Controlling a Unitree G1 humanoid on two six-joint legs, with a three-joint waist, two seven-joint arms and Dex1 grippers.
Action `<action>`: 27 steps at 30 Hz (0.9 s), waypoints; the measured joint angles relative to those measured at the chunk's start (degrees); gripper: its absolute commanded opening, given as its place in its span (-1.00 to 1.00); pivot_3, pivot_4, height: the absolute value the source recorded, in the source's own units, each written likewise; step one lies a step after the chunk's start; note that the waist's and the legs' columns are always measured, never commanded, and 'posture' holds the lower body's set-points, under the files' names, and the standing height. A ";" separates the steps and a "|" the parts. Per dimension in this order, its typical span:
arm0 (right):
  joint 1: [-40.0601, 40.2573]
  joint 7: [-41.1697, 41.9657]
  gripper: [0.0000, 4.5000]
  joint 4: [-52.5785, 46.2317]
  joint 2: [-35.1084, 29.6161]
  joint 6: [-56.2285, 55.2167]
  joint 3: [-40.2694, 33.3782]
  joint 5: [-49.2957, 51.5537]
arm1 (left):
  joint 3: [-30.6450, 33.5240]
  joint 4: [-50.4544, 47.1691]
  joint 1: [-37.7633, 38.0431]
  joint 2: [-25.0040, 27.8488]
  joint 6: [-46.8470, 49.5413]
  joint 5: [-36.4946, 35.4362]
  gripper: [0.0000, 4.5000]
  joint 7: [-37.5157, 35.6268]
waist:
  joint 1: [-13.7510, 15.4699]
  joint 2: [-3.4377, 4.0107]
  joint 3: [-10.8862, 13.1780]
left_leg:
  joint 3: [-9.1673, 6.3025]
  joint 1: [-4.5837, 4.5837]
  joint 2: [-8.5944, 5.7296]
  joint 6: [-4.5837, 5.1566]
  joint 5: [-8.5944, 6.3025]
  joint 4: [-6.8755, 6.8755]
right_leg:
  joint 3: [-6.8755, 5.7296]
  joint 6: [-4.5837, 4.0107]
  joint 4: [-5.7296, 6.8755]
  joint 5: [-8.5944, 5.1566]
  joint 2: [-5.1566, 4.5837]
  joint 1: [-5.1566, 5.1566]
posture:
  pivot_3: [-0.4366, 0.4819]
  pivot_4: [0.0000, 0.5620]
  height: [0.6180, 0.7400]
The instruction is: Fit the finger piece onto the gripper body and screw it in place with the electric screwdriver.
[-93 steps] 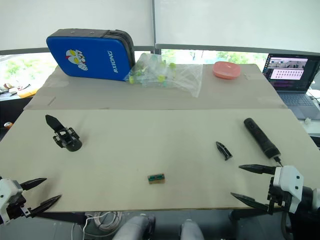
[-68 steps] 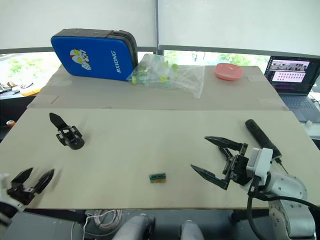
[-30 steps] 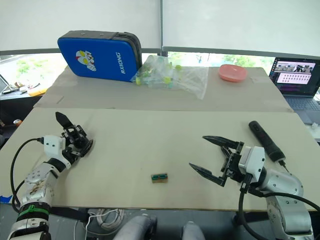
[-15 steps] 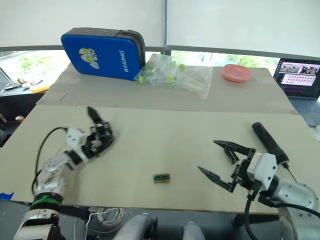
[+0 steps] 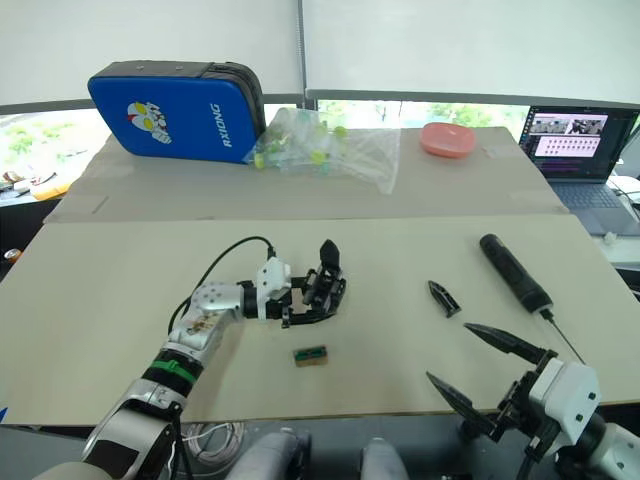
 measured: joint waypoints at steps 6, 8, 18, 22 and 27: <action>1.64 -1.44 1.00 -2.22 1.07 -0.14 0.01 -0.34 | 0.06 5.99 -2.16 -1.25 -2.73 2.17 0.09 0.31 | 0.19 -0.01 0.01 | 0.00 0.00 -0.09 -0.01 -0.12 0.04 | -0.04 0.09 -0.12 -0.04 -0.04 -0.05 | -0.05 -0.47 1.00; 1.66 -1.69 1.00 -2.49 1.08 -0.14 0.03 -0.47 | 0.06 5.98 -2.13 -1.41 -2.69 2.42 0.09 0.56 | 0.31 -0.01 0.01 | 0.00 0.00 -0.10 0.01 -0.13 0.04 | -0.03 0.10 -0.13 -0.05 -0.06 -0.05 | -0.05 -0.47 1.00; 1.57 -2.13 1.00 -2.55 1.14 -0.19 0.14 -0.79 | 0.66 -5.19 6.99 -0.56 2.26 1.84 0.09 3.32 | 0.31 0.01 0.00 | 0.00 0.05 -0.08 -0.29 -0.31 0.04 | 0.02 0.09 -0.11 -0.05 -0.22 -0.05 | -0.05 -0.47 1.00; 1.28 -1.90 1.00 -2.54 0.98 -0.19 0.18 -0.79 | 0.71 -5.58 7.33 -0.53 2.39 1.96 0.09 4.94 | 0.63 0.01 0.00 | 0.00 0.06 -0.08 -0.30 -0.31 0.09 | -0.01 0.10 -0.10 -0.04 -0.21 -0.03 | -0.05 -0.47 1.00; 0.80 -1.34 1.00 -2.39 0.58 -0.18 0.19 -0.78 | 0.71 -5.55 7.33 -0.35 2.39 1.99 0.09 5.55 | 0.64 0.03 -0.01 | 0.00 0.08 -0.08 -0.29 -0.31 0.09 | 0.00 0.10 -0.07 -0.04 -0.17 -0.03 | -0.05 -0.47 1.00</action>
